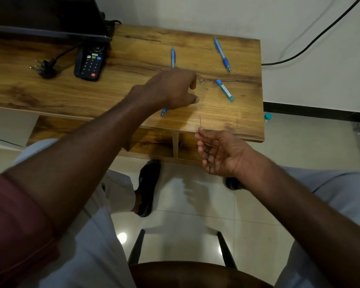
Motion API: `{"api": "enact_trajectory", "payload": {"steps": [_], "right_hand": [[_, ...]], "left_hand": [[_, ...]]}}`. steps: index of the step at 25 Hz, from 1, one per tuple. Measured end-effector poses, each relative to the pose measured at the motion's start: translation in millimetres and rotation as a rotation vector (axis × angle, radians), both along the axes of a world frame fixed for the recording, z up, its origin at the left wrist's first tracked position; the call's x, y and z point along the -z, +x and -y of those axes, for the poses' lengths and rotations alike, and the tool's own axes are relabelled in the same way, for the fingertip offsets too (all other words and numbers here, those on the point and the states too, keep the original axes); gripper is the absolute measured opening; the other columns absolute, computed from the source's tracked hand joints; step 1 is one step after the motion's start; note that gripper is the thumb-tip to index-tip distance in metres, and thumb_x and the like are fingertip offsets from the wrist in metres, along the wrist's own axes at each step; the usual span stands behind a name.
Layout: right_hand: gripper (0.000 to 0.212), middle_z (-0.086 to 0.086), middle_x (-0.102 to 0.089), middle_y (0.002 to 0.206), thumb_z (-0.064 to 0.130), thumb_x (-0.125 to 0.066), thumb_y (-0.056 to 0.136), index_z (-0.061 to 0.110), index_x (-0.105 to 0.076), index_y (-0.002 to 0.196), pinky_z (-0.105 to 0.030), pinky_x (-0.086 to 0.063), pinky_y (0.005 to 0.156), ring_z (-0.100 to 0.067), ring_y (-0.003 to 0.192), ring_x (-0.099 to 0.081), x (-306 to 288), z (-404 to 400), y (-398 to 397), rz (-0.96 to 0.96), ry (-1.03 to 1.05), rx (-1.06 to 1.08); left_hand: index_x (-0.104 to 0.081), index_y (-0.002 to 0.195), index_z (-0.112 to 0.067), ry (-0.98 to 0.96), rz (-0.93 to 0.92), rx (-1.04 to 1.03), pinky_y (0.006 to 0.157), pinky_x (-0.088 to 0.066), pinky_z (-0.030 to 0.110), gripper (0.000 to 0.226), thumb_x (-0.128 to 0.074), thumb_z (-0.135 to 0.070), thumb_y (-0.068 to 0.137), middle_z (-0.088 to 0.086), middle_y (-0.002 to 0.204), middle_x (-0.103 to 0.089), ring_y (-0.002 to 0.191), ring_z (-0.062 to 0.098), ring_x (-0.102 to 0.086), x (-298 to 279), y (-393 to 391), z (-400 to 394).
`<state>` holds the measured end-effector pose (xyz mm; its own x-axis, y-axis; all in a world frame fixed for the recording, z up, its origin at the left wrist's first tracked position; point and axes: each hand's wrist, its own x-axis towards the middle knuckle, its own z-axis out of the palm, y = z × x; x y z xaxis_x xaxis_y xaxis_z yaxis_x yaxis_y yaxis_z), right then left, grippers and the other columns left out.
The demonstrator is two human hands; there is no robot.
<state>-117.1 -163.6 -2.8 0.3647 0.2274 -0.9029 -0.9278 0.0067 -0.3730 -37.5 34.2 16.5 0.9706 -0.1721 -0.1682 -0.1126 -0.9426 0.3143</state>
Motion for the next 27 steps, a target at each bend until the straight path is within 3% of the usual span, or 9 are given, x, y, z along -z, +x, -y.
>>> {"api": "enact_trajectory", "payload": {"steps": [5, 10, 19, 24, 27], "right_hand": [[0.010, 0.009, -0.070, 0.075, 0.030, -0.078, 0.093, 0.023, -0.081, 0.088, -0.030, -0.044, 0.073, -0.005, 0.065, -0.065, -1, -3, -1, 0.007, -0.028, 0.003], [0.011, 0.009, -0.073, 0.079, 0.034, -0.079, 0.091, 0.023, -0.081, 0.090, -0.032, -0.044, 0.078, -0.007, 0.071, -0.065, -4, 0, -2, 0.028, -0.037, -0.035], [0.044, -0.003, -0.078, 0.092, 0.045, -0.060, 0.087, 0.012, -0.083, 0.106, -0.039, -0.047, 0.078, -0.020, 0.083, -0.070, -2, 22, -7, -0.025, -0.059, 0.103], [0.031, 0.001, -0.075, 0.087, 0.039, -0.069, 0.089, 0.015, -0.083, 0.102, -0.039, -0.046, 0.080, -0.015, 0.079, -0.069, -4, 19, -4, 0.009, -0.102, 0.108], [0.023, 0.004, -0.074, 0.081, 0.037, -0.074, 0.089, 0.018, -0.083, 0.098, -0.038, -0.046, 0.079, -0.013, 0.078, -0.069, -5, 15, -2, 0.015, -0.114, 0.101]], "left_hand": [[-0.061, 0.133, -0.020, -0.005, -0.004, -0.002, 0.079, -0.043, 0.036, 0.048, -0.070, -0.048, 0.095, 0.004, 0.120, -0.068, 0.100, 0.015, -0.055, 2, 2, -2], [-0.061, 0.134, -0.019, -0.025, -0.003, -0.003, 0.079, -0.041, 0.036, 0.048, -0.070, -0.047, 0.096, 0.004, 0.122, -0.068, 0.101, 0.014, -0.053, 1, 3, -1], [-0.061, 0.133, -0.020, -0.010, -0.006, -0.017, 0.078, -0.040, 0.035, 0.047, -0.070, -0.047, 0.096, 0.004, 0.121, -0.068, 0.099, 0.014, -0.052, 2, 4, -3], [-0.063, 0.132, -0.021, -0.038, 0.019, 0.003, 0.079, -0.042, 0.035, 0.044, -0.071, -0.044, 0.096, 0.005, 0.122, -0.068, 0.100, 0.013, -0.052, -1, 2, 0], [-0.064, 0.131, -0.021, -0.050, -0.001, 0.063, 0.081, -0.043, 0.035, 0.042, -0.071, -0.042, 0.096, 0.000, 0.112, -0.063, 0.099, 0.014, -0.052, -2, -2, 7]]}}
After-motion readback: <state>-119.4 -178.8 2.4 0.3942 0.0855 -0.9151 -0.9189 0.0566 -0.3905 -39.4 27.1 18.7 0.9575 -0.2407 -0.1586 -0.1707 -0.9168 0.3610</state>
